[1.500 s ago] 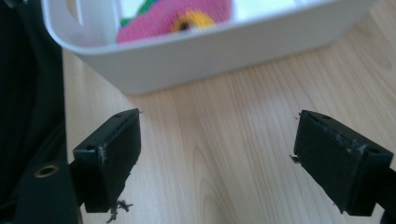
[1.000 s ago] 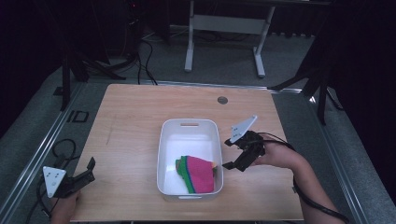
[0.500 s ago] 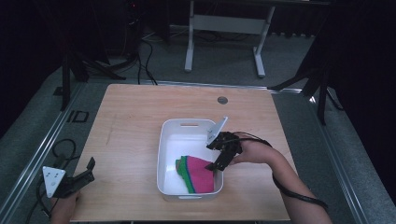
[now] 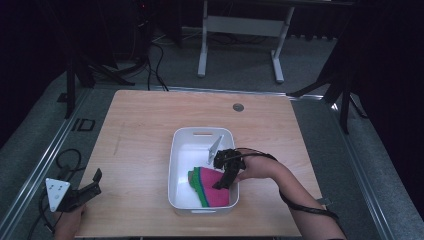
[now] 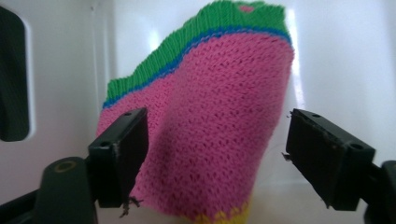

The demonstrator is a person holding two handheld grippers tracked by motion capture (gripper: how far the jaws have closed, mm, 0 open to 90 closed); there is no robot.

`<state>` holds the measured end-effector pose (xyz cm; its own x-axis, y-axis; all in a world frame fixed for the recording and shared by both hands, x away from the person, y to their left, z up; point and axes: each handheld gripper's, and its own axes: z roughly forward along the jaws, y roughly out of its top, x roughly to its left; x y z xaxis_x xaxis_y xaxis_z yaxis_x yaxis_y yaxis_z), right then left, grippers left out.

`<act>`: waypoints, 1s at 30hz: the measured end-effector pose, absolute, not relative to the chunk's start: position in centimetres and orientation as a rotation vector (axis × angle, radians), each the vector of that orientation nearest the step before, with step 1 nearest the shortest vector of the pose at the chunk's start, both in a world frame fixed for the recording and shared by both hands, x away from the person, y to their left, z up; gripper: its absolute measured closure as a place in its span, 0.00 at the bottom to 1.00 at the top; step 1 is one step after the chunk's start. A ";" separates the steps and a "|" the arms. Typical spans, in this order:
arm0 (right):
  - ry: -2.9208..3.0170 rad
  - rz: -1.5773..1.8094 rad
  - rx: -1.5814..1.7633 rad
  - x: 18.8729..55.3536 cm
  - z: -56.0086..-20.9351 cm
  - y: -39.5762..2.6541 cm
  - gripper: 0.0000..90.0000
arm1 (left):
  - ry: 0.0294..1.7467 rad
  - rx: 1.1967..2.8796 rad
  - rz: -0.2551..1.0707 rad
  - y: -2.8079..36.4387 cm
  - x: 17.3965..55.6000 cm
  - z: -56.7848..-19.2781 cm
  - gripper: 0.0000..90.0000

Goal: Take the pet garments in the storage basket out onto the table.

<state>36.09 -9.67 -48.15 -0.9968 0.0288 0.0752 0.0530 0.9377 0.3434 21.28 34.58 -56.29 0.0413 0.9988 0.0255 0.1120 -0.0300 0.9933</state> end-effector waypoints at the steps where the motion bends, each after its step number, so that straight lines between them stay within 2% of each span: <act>1: -3.021 -0.521 -0.042 36.0 -48.3 -9.4 0.34 | 1.249 1.331 1.145 34.6 21.3 -56.3 0.02; 2: -3.028 -0.500 -0.019 35.9 -48.3 -9.3 0.36 | 1.248 1.332 1.145 34.6 21.3 -56.3 0.02; 4: -3.047 -0.461 0.003 35.7 -48.4 -9.0 0.54 | 1.248 1.333 1.145 34.6 21.3 -56.3 0.02; 5: -3.046 -0.449 0.014 35.7 -48.4 -8.9 0.58 | 1.249 1.332 1.144 34.6 21.3 -56.3 0.02; 6: -3.044 -0.441 0.008 35.7 -48.5 -8.8 0.73 | 1.248 1.331 1.143 34.6 21.3 -56.3 0.02; 8: -3.045 -0.421 -0.001 35.6 -48.3 -8.7 0.79 | 1.248 1.330 1.144 34.6 21.3 -56.3 0.02; 17: -3.035 -0.507 -0.056 35.3 -46.2 -9.2 0.82 | 1.249 1.331 1.145 34.6 21.3 -56.3 0.02; 30: -3.073 -0.735 -0.065 34.8 -40.9 -9.7 0.82 | 1.251 1.326 1.141 34.6 21.3 -56.3 0.02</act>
